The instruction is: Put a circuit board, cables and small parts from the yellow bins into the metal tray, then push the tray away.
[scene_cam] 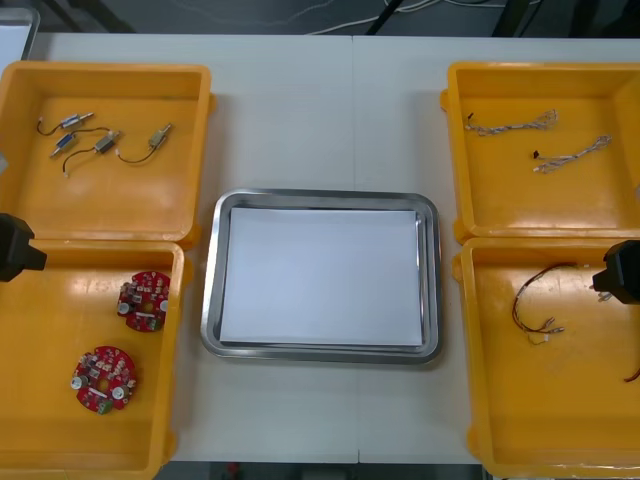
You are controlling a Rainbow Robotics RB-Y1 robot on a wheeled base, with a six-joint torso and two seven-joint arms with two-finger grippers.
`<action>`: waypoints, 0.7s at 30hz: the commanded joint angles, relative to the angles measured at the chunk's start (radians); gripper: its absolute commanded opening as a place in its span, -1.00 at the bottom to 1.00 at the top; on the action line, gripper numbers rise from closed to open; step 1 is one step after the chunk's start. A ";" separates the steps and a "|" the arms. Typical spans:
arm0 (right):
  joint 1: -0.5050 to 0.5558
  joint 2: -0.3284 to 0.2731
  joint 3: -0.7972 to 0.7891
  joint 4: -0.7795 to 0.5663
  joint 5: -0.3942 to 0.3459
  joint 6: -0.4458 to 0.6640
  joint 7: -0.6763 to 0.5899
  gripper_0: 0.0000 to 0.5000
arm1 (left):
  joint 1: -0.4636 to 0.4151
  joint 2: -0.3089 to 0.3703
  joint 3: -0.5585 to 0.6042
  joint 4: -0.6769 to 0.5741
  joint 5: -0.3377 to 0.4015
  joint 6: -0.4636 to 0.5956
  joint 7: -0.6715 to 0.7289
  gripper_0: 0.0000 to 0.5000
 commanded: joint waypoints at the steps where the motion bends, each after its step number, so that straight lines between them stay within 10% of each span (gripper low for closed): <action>1: 0.013 0.010 -0.031 -0.033 0.007 0.004 0.043 1.00 | 0.018 0.035 0.027 -0.028 0.002 -0.008 -0.024 1.00; 21: 0.013 0.010 -0.031 -0.033 0.007 0.004 0.043 1.00 | 0.018 0.035 0.027 -0.028 0.002 -0.008 -0.024 1.00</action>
